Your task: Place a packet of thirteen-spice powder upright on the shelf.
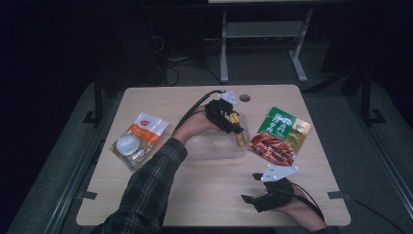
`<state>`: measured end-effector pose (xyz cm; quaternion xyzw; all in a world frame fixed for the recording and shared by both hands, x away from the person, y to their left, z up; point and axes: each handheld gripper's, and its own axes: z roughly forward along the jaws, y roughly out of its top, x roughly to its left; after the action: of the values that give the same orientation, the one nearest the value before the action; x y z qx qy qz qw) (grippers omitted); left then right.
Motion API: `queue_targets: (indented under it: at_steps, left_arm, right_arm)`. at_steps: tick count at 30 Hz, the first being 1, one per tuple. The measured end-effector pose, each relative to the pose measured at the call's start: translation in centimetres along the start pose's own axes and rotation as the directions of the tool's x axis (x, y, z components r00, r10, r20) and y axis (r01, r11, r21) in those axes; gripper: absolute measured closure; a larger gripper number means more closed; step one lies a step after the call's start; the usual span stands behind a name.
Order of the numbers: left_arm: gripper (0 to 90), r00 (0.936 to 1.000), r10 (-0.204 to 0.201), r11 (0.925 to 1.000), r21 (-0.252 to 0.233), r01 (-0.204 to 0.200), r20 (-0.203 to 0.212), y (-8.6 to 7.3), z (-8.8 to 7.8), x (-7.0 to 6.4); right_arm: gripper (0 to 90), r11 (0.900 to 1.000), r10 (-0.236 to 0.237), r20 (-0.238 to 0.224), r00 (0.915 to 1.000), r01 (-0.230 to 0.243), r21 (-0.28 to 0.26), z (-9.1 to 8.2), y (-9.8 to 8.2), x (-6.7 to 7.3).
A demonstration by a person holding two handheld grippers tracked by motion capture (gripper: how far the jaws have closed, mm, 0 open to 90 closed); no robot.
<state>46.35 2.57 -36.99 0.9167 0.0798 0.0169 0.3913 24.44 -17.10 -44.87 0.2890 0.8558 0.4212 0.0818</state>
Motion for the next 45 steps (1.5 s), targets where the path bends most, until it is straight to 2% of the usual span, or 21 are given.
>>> queue_targets:
  at_steps: [5,14,18,21,24,28,34,36,38,42,44,45]
  left_arm:
    - [30.4,0.9999,-0.011,0.9999,-0.003,0.011,0.008,0.0,0.8,0.1]
    - [30.2,0.9997,-0.01,0.9996,0.027,0.01,0.022,-0.2,2.3,-0.1]
    - [29.3,0.9993,-0.023,0.9997,0.008,0.023,0.029,-0.1,2.5,-0.2]
    - [24.5,0.9991,-0.036,0.9994,-0.002,0.036,0.022,0.0,2.4,-0.3]
    - [17.4,0.9991,-0.043,0.9991,0.001,0.043,0.008,0.1,1.8,-0.4]
    - [12.8,0.9987,-0.049,0.9986,-0.018,0.049,-0.013,-0.1,0.5,-0.5]
    - [12.3,0.9976,-0.064,0.9976,-0.031,0.063,-0.026,-1.3,-1.8,-0.9]
    - [12.3,0.9974,-0.068,0.9976,-0.012,0.068,-0.021,-1.8,-2.5,-1.0]
    - [12.4,0.9964,-0.083,0.9962,-0.03,0.082,-0.016,-2.4,-3.0,-1.2]
    - [13.1,0.9946,-0.104,0.9937,-0.043,0.103,-0.008,-3.4,-4.3,-1.9]
    - [13.0,0.9947,-0.103,0.9932,-0.055,0.103,-0.005,-4.0,-5.1,-2.6]
    - [13.0,0.9954,-0.096,0.9944,-0.045,0.095,-0.009,-4.2,-5.4,-2.9]
  right_arm:
    - [15.8,1.0,0.0,0.001,1.0,0.0,0.004,0.1,0.0,0.1]
    - [15.9,1.0,0.001,-0.001,1.0,-0.001,0.005,0.0,0.0,0.1]
    - [15.8,1.0,-0.001,-0.002,1.0,0.001,0.005,0.1,0.0,0.1]
    - [15.8,1.0,-0.001,-0.001,1.0,0.001,0.006,0.1,0.0,0.0]
    - [15.9,1.0,0.0,-0.001,1.0,0.0,0.007,0.0,0.0,0.0]
    - [15.8,1.0,-0.012,0.003,0.9999,0.012,0.012,0.1,-0.1,0.1]
    - [15.8,1.0,-0.009,0.004,1.0,0.009,0.014,0.1,-0.1,0.0]
    - [15.8,1.0,-0.015,0.007,0.9999,0.015,0.014,0.2,-0.1,0.0]
    - [15.8,1.0,-0.011,0.009,0.9999,0.011,0.016,0.1,-0.1,0.0]
    - [15.8,1.0,-0.011,0.011,0.9999,0.01,0.021,0.1,-0.2,-0.1]
    - [15.8,1.0,-0.017,0.011,0.9998,0.017,0.018,0.2,-0.2,-0.2]
    - [15.8,1.0,-0.012,0.011,0.9999,0.012,0.02,0.2,-0.2,-0.1]
